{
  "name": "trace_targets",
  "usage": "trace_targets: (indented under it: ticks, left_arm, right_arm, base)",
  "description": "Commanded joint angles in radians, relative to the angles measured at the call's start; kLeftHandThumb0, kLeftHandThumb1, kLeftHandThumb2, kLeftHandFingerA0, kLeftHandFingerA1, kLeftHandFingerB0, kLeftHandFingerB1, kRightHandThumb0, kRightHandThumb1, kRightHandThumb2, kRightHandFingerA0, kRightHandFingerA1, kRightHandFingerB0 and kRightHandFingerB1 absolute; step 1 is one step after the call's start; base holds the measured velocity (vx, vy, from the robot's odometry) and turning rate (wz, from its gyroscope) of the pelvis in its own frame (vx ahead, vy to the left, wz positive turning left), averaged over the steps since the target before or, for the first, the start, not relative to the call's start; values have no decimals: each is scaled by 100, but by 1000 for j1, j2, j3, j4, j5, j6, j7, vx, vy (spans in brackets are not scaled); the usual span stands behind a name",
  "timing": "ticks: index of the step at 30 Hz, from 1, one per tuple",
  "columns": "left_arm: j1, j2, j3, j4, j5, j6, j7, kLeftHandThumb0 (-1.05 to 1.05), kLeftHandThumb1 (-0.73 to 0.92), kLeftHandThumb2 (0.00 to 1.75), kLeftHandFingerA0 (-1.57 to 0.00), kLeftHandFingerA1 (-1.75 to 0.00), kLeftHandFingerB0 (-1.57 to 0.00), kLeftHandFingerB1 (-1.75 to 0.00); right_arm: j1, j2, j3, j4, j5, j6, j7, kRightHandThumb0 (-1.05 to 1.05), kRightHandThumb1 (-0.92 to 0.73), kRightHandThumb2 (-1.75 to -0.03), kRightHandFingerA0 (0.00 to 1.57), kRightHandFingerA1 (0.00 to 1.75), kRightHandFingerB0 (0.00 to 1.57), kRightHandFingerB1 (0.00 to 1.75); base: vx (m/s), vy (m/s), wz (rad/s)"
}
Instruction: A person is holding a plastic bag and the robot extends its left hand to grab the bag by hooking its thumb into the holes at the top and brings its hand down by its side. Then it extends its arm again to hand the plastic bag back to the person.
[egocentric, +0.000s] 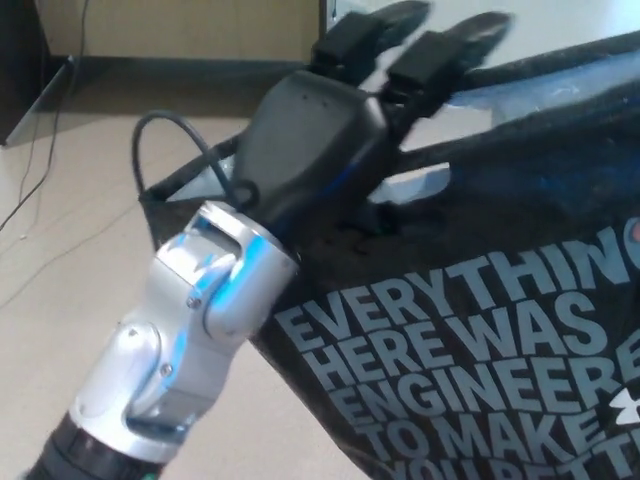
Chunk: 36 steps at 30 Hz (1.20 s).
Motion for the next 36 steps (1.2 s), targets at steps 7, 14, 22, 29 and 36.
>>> trace_targets:
  ticks: [7,14,22,29,36]
  left_arm:
    - [-77,54,31,172,67,-17,192,-56,41,67,-21,-42,-14,-35]
    - [-104,40,22,216,64,-38,282,-54,41,69,-28,-44,-17,-37]
    - [-104,4,-6,215,55,-35,308,-53,42,69,-29,-44,-21,-38]
    - [-110,-25,-29,223,82,-10,326,-56,42,71,-32,-45,-21,-38]
    - [-136,-71,-61,270,100,-1,365,-51,51,56,-40,-37,-27,-30]
  right_arm:
    - [-4,-16,-1,2,-3,-4,-5,-41,-56,-82,62,58,40,48]
    - [-13,-10,-13,3,8,-4,3,-33,-66,-60,70,53,48,37]
    - [-16,-15,-11,-1,3,-11,4,-33,-66,-60,69,49,48,38]
    - [-26,-17,-3,2,-8,-6,-4,-41,-56,-82,64,60,43,49]
    - [-21,-17,-7,2,-2,-25,-1,-33,-66,-60,70,51,49,38]
  base:
    - [0,0,0]
    - [0,0,0]
    - [0,0,0]
    - [0,0,0]
    - [0,0,0]
